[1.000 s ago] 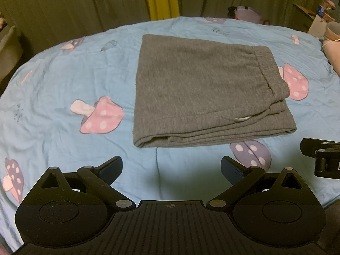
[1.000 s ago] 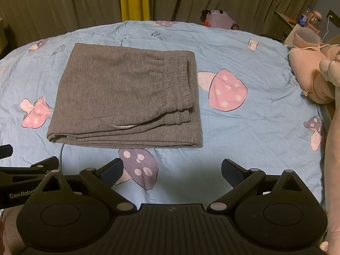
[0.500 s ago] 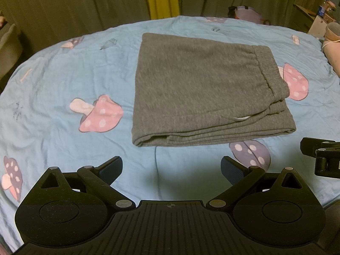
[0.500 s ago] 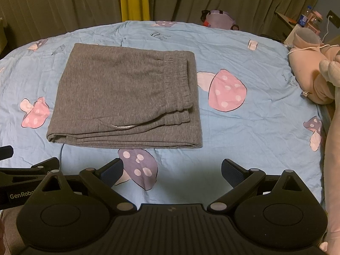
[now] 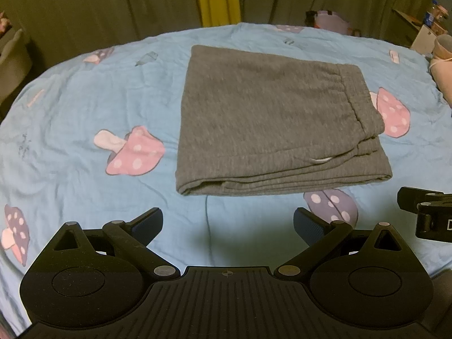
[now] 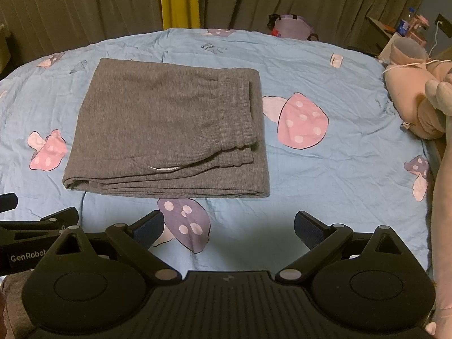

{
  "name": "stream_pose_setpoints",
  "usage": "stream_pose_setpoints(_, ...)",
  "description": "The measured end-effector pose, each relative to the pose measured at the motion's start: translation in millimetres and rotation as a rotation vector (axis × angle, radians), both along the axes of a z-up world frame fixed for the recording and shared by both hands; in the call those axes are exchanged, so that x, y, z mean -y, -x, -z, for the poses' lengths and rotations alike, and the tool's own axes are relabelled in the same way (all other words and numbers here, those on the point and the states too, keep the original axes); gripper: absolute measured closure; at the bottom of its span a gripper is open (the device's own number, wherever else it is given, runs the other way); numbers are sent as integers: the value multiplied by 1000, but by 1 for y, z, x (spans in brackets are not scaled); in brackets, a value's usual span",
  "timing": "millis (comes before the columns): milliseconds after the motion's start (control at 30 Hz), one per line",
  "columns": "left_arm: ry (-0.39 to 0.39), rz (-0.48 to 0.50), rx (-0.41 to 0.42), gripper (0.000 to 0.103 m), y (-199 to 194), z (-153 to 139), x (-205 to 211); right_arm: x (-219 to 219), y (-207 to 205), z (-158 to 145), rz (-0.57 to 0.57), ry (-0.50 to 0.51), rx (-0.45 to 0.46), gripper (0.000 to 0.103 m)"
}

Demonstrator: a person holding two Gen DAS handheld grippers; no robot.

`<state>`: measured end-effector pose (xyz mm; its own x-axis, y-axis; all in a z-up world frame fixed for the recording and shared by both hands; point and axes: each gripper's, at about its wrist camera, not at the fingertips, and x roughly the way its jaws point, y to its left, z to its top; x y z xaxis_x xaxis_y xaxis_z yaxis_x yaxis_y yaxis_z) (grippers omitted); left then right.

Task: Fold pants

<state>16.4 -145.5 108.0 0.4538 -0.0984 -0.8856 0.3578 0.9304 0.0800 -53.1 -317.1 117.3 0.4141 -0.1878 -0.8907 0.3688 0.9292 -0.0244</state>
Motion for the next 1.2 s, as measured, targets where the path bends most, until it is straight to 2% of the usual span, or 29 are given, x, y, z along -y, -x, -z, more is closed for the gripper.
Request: stream_pose_setpoints(1200, -8, 3, 27, 1, 4, -7, 5, 4, 2, -3, 7, -23, 20, 4)
